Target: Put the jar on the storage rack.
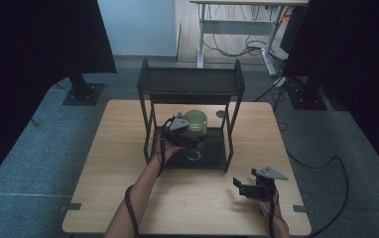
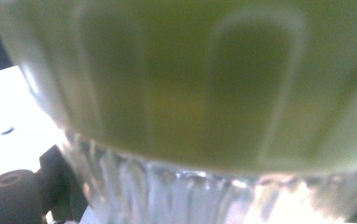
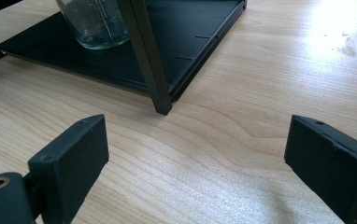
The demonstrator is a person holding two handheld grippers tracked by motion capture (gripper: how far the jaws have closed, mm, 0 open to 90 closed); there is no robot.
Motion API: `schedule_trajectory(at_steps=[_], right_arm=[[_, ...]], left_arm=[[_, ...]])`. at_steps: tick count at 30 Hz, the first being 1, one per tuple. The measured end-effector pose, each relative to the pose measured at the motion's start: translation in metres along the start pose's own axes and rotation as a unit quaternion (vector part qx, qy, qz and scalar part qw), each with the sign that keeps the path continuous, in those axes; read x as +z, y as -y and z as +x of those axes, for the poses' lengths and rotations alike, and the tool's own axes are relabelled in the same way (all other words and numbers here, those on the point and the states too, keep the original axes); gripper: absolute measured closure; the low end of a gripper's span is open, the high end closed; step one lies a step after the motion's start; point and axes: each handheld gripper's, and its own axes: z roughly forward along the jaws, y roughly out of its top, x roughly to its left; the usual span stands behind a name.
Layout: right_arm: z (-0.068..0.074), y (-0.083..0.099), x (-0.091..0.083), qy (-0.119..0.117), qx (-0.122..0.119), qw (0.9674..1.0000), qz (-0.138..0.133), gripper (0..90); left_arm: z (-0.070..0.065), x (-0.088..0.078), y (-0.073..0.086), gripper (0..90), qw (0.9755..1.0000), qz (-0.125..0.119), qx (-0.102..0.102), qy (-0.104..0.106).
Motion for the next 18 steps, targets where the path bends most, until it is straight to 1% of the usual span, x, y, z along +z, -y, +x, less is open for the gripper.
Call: schedule_trajectory(at_steps=[3,6,18], right_arm=[[0.0005,0.0001,-0.0003,0.002,-0.001,1.0000,-0.001,6.2],[0.0013,0.0002,-0.0002,0.004,-0.005,1.0000,-0.001,6.2],[0.0014,0.0001,0.0001,0.004,-0.005,1.0000,0.001,6.2]], left_arm=[[-0.0002,-0.0003,0.0022,10.4,1.0000,-0.002,-0.001,0.000],[-0.0011,-0.0005,0.0017,10.4,1.0000,0.002,-0.002,-0.003],[-0.0028,-0.0015,0.0002,10.5,0.9999,0.011,-0.002,-0.007]])
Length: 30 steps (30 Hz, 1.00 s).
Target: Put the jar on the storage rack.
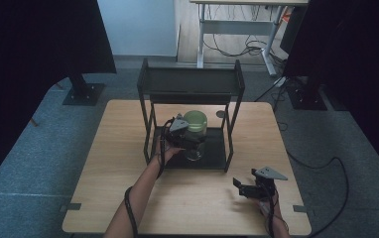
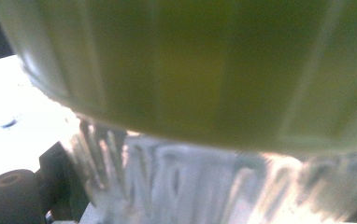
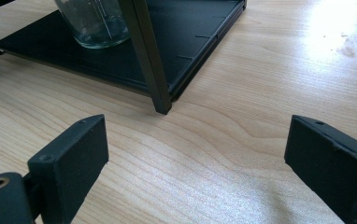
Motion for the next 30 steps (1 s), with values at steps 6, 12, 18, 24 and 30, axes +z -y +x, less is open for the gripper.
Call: schedule_trajectory(at_steps=[6,12,18,24,30], right_arm=[[0.000,0.000,0.000,0.000,-0.002,1.0000,0.000,6.2],[0.000,0.000,0.000,-0.001,-0.001,1.0000,0.002,6.2],[0.000,0.000,0.000,0.001,-0.003,1.0000,0.001,6.2],[0.001,0.000,0.000,0.003,-0.006,1.0000,0.001,6.1],[0.002,0.000,0.000,0.005,-0.008,1.0000,0.002,6.1]], left_arm=[[0.000,-0.004,0.003,0.0,0.9996,-0.012,-0.027,-0.001],[-0.003,-0.013,0.006,0.8,0.9996,-0.016,-0.024,-0.005],[-0.008,-0.023,0.006,0.8,0.9994,-0.025,-0.022,-0.012],[-0.013,-0.035,0.013,0.5,0.9993,-0.022,-0.020,-0.021],[-0.018,-0.051,0.019,0.5,0.9989,-0.031,-0.027,-0.023]])
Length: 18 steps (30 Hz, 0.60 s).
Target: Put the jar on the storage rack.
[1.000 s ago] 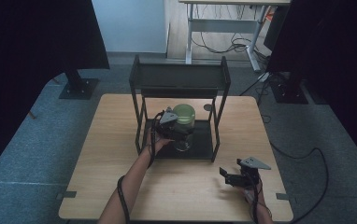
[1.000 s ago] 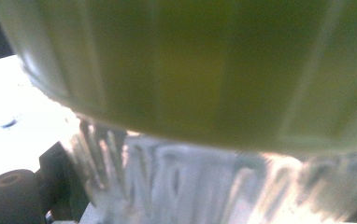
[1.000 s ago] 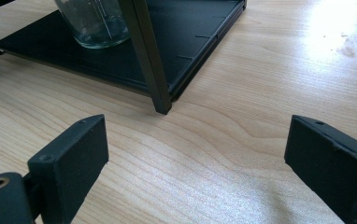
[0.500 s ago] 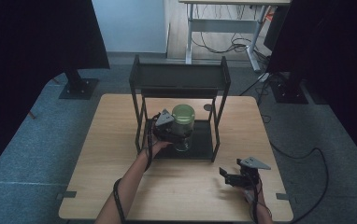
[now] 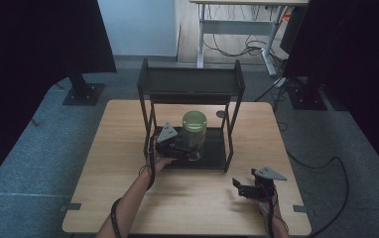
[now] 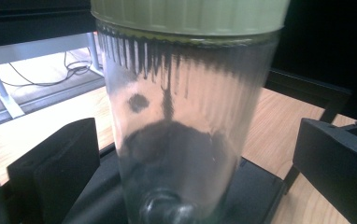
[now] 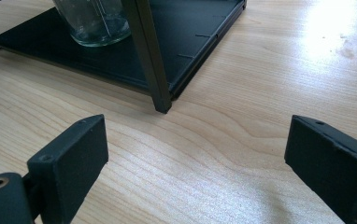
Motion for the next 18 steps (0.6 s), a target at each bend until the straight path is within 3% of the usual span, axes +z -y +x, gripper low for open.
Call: schedule_trajectory(at_steps=[3,11,13,18], right_arm=[[0.000,0.000,0.000,0.001,-0.001,1.0000,0.001,6.1],[0.001,0.000,0.000,0.003,-0.003,1.0000,0.001,6.0],[0.001,0.000,0.000,0.003,-0.003,1.0000,0.000,6.0],[0.002,0.000,0.000,0.003,-0.005,1.0000,0.002,6.0]], left_arm=[[-0.005,-0.008,0.002,0.6,1.0000,-0.003,-0.004,0.008],[-0.031,-0.035,0.015,0.7,0.9994,0.005,0.017,0.029],[-0.037,-0.044,0.024,0.9,0.9993,0.005,0.013,0.035],[-0.045,-0.067,0.053,1.0,0.9984,0.033,0.032,0.032]])
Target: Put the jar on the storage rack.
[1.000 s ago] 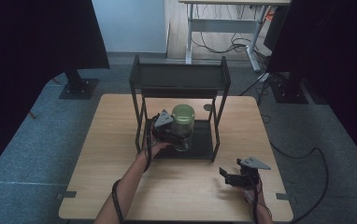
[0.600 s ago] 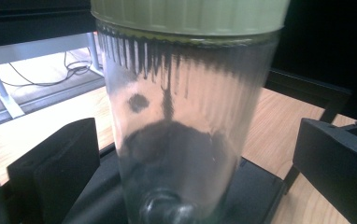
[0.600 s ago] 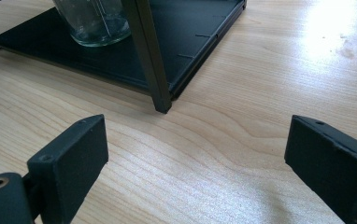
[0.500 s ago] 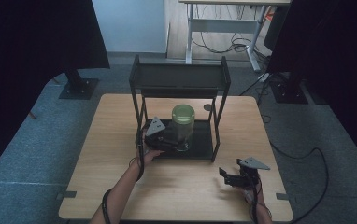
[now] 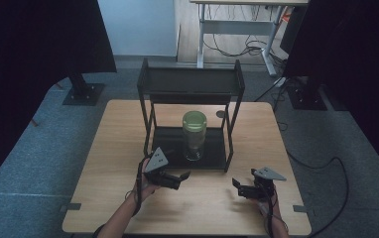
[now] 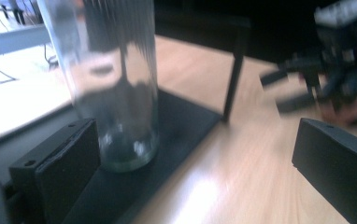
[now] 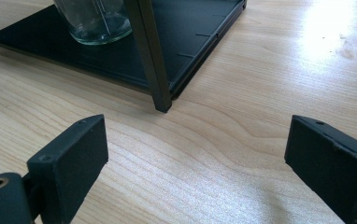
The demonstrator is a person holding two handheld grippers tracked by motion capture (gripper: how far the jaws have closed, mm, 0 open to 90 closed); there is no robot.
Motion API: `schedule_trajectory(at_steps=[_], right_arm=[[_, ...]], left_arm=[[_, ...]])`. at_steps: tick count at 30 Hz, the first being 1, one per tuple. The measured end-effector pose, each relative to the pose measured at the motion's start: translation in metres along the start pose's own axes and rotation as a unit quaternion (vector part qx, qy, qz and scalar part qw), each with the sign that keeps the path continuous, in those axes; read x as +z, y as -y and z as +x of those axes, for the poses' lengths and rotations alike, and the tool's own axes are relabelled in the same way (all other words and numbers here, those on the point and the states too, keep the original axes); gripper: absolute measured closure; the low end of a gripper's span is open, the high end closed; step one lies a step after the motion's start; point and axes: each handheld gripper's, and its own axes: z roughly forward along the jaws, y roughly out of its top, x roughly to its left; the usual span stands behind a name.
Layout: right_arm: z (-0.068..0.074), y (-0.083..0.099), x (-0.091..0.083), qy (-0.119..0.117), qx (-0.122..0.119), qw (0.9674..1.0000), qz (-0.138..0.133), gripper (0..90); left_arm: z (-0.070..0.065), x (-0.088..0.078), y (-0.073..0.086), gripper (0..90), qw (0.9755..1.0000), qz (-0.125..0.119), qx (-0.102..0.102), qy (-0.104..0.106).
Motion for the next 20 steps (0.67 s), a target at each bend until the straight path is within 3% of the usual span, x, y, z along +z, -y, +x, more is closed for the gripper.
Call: schedule_trajectory(at_steps=[7,13,20], right_arm=[[0.001,0.000,0.000,0.002,-0.003,1.0000,0.002,6.1],[0.001,0.000,0.001,0.000,-0.007,1.0000,0.006,6.3],[0.000,0.000,0.000,-0.003,0.000,1.0000,-0.003,5.8]], left_arm=[[0.003,-0.029,0.035,1.0,0.9991,0.004,-0.042,0.002],[0.007,-0.046,0.053,1.5,0.9988,0.015,-0.046,-0.006],[0.012,-0.047,0.060,1.5,0.9986,0.027,-0.045,-0.001]])
